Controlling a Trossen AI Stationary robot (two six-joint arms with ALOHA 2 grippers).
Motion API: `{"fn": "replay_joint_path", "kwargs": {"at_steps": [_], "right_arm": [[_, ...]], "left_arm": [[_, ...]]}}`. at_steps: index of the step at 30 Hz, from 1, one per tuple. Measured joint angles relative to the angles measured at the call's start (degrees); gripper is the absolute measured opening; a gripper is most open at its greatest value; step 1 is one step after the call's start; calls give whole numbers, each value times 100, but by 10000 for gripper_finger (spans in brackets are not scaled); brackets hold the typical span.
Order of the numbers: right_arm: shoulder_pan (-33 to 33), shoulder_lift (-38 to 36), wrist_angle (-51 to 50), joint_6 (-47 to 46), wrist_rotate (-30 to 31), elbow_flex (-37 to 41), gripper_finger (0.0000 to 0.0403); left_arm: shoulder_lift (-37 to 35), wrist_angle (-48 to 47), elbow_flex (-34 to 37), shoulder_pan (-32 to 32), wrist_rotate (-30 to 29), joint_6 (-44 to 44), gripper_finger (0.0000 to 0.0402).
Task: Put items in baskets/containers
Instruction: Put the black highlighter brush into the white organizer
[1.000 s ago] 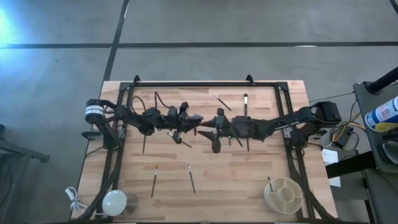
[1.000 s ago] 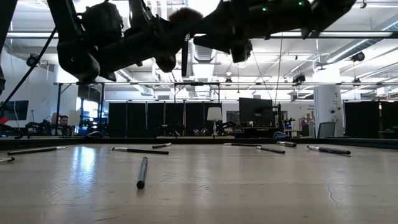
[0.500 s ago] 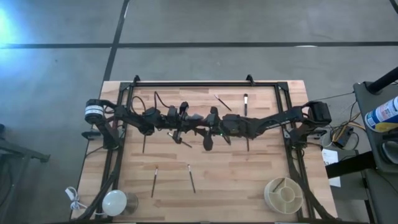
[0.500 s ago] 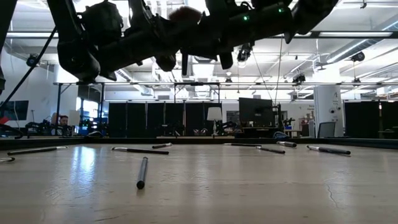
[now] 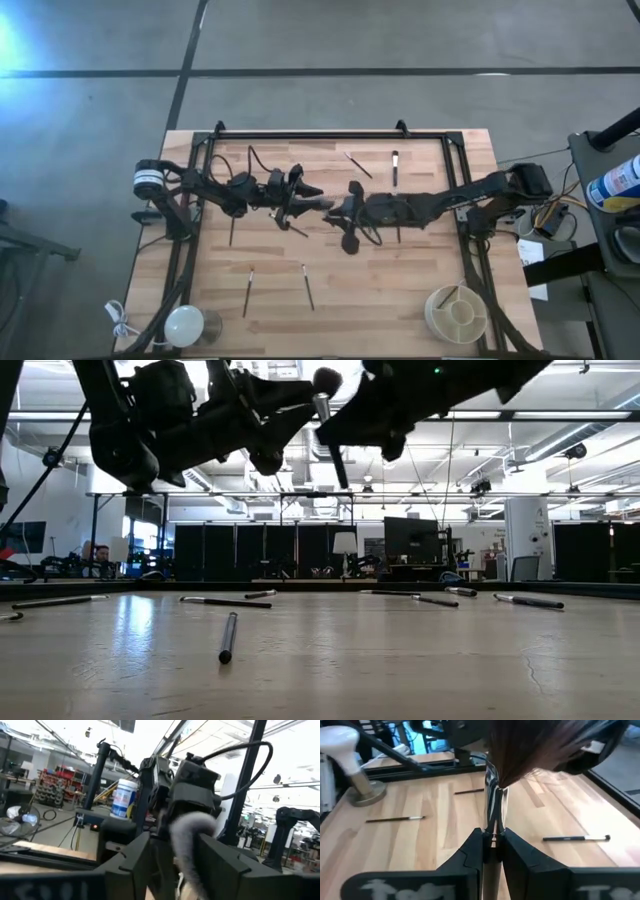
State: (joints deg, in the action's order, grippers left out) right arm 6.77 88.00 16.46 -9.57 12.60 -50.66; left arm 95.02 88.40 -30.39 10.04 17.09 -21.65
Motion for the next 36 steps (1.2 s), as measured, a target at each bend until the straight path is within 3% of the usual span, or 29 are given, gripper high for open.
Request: {"fn": "replay_joint_path", "kwargs": {"at_steps": [11, 18, 29, 36], "right_arm": [[363, -81, 470, -288, 486, 537, 39], [609, -274, 351, -219, 715, 575, 39], [1480, -1537, -2095, -965, 1246, 647, 39], [2987, -2459, -3672, -2605, 1787, 649, 39]], "left_arm": [[-15, -1384, -496, -172, 259, 299, 164], [-20, -1252, -498, -290, 340, 511, 164], [-26, -1278, -398, -270, 335, 609, 165], [-28, -1488, -396, -264, 325, 743, 165]]}}
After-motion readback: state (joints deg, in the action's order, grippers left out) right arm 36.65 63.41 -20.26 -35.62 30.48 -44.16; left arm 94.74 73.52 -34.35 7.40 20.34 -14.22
